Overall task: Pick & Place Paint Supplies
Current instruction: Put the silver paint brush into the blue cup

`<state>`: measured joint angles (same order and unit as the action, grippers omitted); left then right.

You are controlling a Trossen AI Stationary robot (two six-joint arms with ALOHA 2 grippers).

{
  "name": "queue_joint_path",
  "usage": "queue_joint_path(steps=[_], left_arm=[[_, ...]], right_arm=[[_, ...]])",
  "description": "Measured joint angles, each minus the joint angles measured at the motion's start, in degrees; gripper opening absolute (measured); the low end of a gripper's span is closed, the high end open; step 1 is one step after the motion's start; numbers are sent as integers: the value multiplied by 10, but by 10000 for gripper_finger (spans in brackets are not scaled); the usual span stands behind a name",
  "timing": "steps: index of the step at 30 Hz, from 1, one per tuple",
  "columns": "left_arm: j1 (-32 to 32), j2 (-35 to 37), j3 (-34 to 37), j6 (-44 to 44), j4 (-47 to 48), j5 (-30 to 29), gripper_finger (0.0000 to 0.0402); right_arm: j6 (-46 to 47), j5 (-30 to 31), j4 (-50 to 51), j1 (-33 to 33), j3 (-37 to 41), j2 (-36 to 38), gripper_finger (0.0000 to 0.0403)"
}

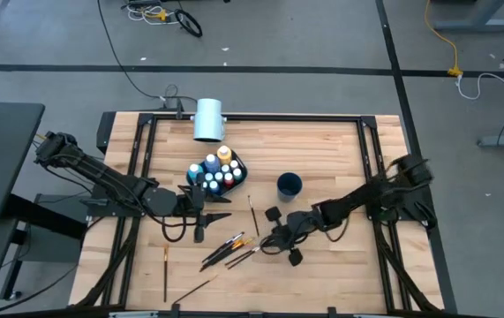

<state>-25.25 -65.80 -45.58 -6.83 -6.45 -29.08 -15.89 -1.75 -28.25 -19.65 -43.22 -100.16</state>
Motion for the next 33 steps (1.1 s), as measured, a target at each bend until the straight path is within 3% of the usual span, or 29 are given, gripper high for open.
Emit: queue_joint_path(steps=[10, 16, 24, 33], left_arm=[[0, 0, 0, 0, 0, 0, 171], [0, 0, 0, 18, -5, -8, 171], [0, 0, 0, 43, -12, -78, 171], [12, 0, 0, 43, -24, -126, 171]], right_arm=[[-138, 235, 316, -4, -1, 260, 0], [-233, 330, 446, -1, -1, 391, 0], [-296, 342, 590, 37, -20, 497, 0], [-295, 279, 807, 69, -167, 456, 0]])
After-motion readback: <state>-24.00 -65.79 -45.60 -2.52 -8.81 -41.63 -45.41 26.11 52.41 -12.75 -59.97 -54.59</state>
